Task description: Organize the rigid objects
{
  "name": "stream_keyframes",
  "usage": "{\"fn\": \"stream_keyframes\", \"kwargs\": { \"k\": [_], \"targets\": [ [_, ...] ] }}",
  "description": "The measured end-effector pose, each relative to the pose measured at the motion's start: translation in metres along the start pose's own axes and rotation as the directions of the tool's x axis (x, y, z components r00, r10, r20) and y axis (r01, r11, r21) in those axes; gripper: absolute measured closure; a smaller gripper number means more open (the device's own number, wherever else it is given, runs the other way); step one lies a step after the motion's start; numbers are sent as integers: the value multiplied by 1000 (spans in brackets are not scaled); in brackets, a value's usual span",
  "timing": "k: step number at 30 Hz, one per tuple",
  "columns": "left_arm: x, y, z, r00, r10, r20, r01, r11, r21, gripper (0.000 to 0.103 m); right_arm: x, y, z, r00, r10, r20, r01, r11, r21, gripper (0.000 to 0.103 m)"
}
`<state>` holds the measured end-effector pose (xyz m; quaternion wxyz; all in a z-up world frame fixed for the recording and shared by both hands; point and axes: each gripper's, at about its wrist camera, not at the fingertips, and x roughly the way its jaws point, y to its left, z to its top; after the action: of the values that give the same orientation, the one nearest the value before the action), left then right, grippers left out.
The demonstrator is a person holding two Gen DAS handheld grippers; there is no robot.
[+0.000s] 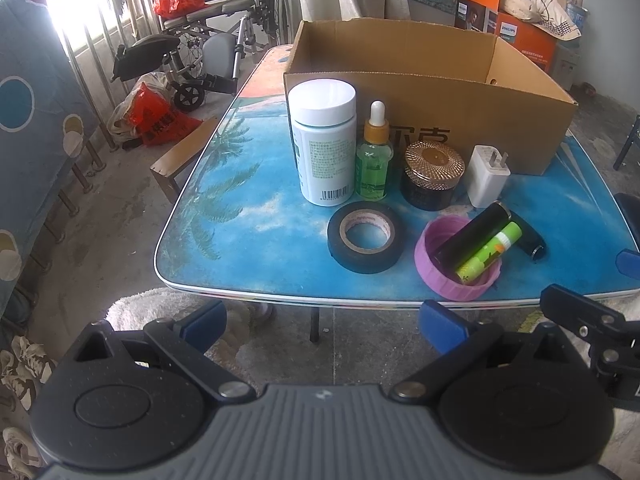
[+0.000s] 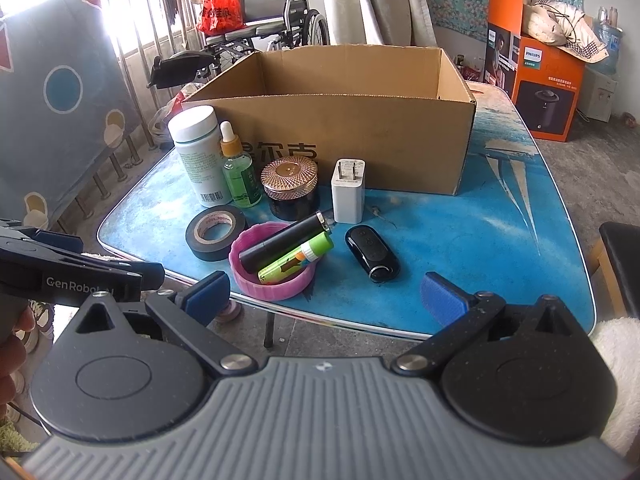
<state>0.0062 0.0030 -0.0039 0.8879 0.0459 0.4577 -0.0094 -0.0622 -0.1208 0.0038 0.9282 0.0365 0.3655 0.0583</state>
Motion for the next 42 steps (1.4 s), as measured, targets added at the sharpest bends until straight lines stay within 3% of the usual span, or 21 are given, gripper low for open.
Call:
{"fn": "stream_keyframes", "kwargs": {
  "k": [33,42],
  "targets": [
    [1,1,-2,1000,-3,-6,3,1000,4,0,-2,0,0,1000,-7,12,7,1000,-2,1],
    [-2,-3,0,997,-60,38,59,998,31,0,-8,-15,0,999,-2,54,0,999,51,1]
  ]
}}
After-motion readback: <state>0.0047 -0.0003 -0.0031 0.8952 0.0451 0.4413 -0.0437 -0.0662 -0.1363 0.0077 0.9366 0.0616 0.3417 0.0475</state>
